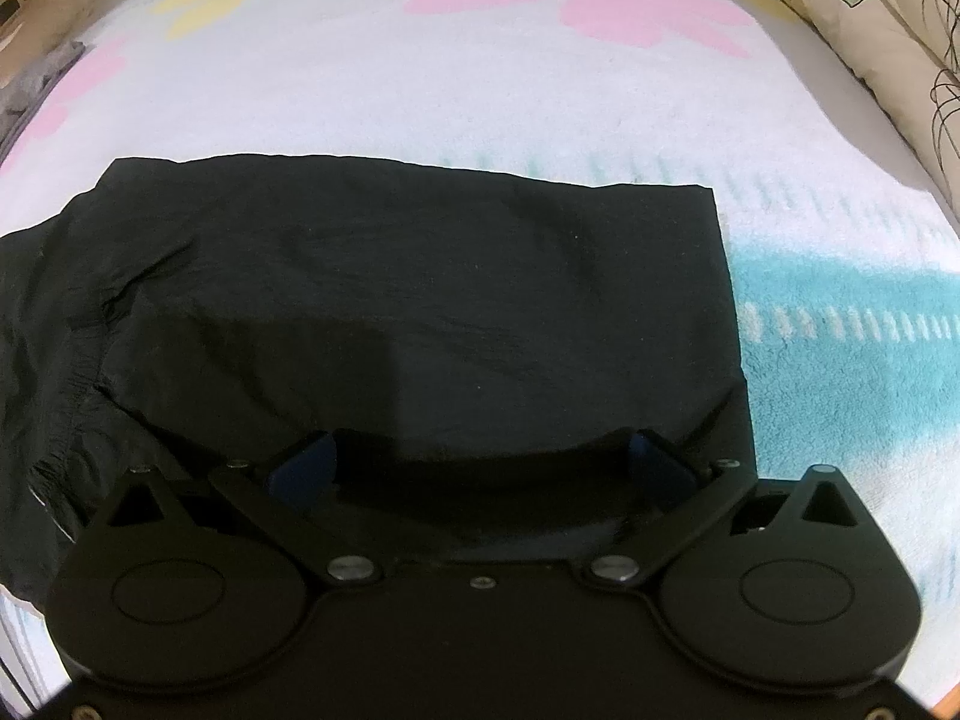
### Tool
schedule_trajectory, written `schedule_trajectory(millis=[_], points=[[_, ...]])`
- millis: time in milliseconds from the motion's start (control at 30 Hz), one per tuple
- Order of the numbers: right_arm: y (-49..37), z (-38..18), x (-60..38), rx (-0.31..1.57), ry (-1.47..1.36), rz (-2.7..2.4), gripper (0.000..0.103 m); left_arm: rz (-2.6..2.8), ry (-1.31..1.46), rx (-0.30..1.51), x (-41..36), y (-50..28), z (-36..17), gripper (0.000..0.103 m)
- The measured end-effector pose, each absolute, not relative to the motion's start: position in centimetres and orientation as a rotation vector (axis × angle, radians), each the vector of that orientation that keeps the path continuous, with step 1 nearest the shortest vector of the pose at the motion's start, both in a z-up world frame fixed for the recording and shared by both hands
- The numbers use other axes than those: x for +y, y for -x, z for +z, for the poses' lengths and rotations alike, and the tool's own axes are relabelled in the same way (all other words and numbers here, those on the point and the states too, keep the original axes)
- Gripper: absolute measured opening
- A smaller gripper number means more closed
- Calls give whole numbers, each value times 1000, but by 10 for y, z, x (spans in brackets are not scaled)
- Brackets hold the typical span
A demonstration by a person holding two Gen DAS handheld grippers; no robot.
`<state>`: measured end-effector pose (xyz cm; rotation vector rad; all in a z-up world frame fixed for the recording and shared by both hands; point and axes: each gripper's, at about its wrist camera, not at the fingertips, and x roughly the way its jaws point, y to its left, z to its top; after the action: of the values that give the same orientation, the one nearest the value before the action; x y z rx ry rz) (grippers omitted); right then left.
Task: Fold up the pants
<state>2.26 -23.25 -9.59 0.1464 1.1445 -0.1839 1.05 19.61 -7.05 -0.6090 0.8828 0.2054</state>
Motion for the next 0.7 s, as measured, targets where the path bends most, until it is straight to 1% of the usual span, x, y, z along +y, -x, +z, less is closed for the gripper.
schedule_trajectory(millis=[133,267,367,500,700], points=[[-15,-97,-230,1108,-140,-190,103,139,506,779,171,0,-39,14],[-6,-97,-227,1104,-137,-189,103,-26,295,652,122,20,4,14],[0,-98,-228,1107,-139,-186,103,-173,179,594,83,36,22,14],[3,-97,-228,1111,-133,-179,103,-329,81,597,37,47,19,14],[8,-97,-231,1121,-125,-158,103,-511,-17,685,-6,54,-14,14]])
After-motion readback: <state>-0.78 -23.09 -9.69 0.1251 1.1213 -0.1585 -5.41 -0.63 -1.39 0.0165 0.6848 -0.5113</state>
